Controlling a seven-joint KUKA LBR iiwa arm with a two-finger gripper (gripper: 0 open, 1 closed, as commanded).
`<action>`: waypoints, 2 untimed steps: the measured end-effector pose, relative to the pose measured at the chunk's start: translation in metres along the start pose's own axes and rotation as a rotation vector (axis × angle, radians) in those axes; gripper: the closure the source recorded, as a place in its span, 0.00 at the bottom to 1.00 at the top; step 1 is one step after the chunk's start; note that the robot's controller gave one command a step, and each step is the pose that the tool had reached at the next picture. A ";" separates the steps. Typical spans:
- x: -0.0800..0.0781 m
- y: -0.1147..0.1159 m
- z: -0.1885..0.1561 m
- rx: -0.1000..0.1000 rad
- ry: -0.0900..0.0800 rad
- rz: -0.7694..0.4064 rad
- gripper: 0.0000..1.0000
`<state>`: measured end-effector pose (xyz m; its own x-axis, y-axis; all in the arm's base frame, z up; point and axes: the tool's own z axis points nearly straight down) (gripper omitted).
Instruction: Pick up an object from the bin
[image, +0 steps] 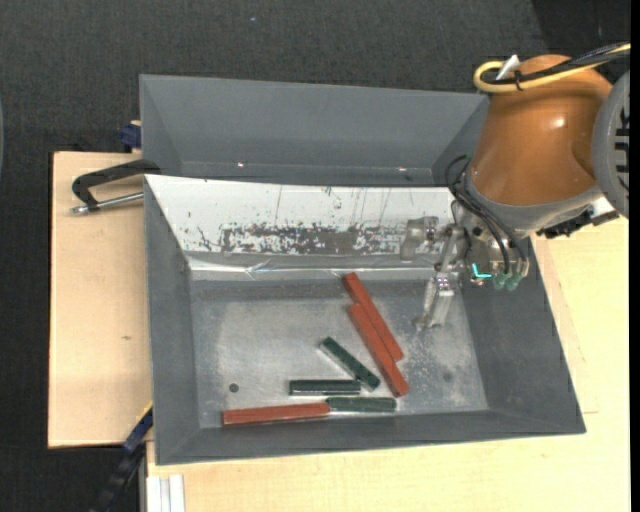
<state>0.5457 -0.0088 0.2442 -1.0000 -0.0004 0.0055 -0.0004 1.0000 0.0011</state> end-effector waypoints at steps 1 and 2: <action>-0.001 0.000 -0.005 0.000 -0.009 0.000 0.00; 0.010 0.012 0.063 -0.001 -0.011 0.094 0.00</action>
Offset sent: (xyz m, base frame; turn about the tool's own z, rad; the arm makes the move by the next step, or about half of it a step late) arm -0.0316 0.0304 -0.1742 0.2389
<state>0.5354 0.0030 0.1809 -0.9956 0.0931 -0.0051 0.0931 0.9957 0.0019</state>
